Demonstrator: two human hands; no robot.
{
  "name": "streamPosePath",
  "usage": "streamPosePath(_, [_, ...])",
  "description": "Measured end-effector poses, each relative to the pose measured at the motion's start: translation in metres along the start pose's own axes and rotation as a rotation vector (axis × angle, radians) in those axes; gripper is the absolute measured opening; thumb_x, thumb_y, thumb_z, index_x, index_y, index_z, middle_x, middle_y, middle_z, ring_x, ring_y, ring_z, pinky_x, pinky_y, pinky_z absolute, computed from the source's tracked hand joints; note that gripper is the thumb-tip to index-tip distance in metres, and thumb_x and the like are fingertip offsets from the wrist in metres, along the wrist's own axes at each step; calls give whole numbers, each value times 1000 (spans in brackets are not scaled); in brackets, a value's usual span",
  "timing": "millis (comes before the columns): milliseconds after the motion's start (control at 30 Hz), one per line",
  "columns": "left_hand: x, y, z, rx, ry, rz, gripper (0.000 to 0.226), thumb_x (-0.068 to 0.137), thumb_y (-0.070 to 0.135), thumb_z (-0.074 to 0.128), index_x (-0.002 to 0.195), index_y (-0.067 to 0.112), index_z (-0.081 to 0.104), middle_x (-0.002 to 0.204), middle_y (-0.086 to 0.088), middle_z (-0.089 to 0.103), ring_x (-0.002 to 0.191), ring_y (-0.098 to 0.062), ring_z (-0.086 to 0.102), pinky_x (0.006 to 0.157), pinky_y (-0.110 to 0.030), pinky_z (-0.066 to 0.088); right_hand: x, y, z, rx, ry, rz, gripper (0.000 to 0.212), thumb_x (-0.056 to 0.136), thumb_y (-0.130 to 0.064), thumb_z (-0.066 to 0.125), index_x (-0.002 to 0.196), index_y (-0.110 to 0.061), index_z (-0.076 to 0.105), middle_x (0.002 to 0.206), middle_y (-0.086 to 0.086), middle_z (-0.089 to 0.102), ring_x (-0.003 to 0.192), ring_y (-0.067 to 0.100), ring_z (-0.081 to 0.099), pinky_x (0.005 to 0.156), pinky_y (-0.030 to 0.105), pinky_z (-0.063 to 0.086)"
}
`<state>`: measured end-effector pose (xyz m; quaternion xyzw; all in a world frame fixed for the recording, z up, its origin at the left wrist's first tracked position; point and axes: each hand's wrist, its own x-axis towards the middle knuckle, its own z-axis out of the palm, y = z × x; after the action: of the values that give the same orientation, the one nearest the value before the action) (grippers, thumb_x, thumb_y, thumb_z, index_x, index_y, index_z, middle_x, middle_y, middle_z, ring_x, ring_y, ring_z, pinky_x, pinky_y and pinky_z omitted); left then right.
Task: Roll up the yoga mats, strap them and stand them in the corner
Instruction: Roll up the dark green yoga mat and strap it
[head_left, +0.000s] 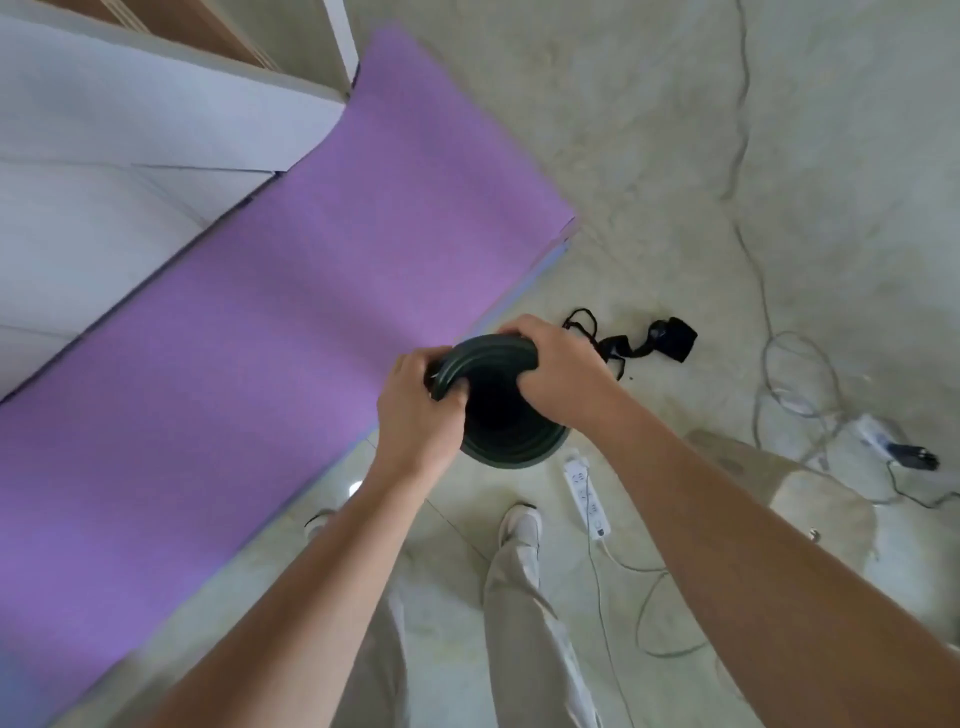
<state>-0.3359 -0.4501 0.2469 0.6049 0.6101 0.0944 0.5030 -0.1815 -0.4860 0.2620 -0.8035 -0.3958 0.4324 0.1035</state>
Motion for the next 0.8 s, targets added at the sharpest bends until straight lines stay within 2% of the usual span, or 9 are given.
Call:
streamPosePath(67, [-4,5,4,138,0,29,24,90,8,63,113,16,62,109,3,59,101,-18,56,80,-20,35,-2,4,2,-43,18,-11,41,81,-20,64,119,-34,56,105,-3,66,97,23,62,80,39,54])
streamPosePath(133, [-7,10,3,279,-8,26,27,91,11,63,118,12,60,112,-1,60,104,-25,58,81,-26,39,-6,3,9,-91,26,-24,40,82,-29,69,120,-32,54,109,-4,63,97,23,61,76,35,51])
streamPosePath(233, [-4,9,0,393,5,0,25,93,14,61,118,11,56,115,-6,60,102,-30,59,82,-36,43,2,-1,22,-136,43,-72,40,84,-30,66,121,-28,51,115,-1,60,98,26,61,75,35,50])
streamPosePath(367, [4,-17,1,362,14,-22,28,92,21,65,118,14,57,115,-3,61,101,-28,60,79,-31,39,16,-3,37,-189,12,-88,48,86,-34,65,129,-28,46,122,-1,58,104,26,61,78,36,49])
streamPosePath(533, [4,-66,-15,269,-37,-40,35,93,30,67,122,15,55,112,2,63,102,-22,62,81,-27,41,21,-8,66,-174,-51,-98,52,82,-56,63,127,-35,48,122,-12,60,108,20,62,86,36,49])
streamPosePath(600, [3,-76,-24,254,-45,-31,37,95,37,63,124,16,53,108,8,62,102,-22,63,81,-30,44,24,-15,72,-172,-67,-93,53,82,-67,58,125,-38,50,121,-13,62,109,18,61,89,36,48])
streamPosePath(667, [6,-76,-32,320,-61,12,46,95,51,51,126,18,51,105,11,58,105,-23,61,82,-36,47,27,-24,71,-166,-89,-69,56,86,-75,44,125,-36,52,120,-10,64,110,21,61,90,38,47])
streamPosePath(733, [10,-69,-35,345,-74,46,63,90,66,33,125,18,54,100,9,59,105,-26,58,81,-39,46,28,-31,65,-127,-76,4,62,93,-74,26,125,-30,54,118,-2,65,110,27,61,90,41,47])
streamPosePath(800, [9,-55,-27,283,-98,32,57,96,61,25,115,17,58,101,1,64,102,-29,57,76,-36,41,28,-31,60,-23,0,138,68,97,-68,13,125,-23,54,120,5,64,112,30,59,88,41,44])
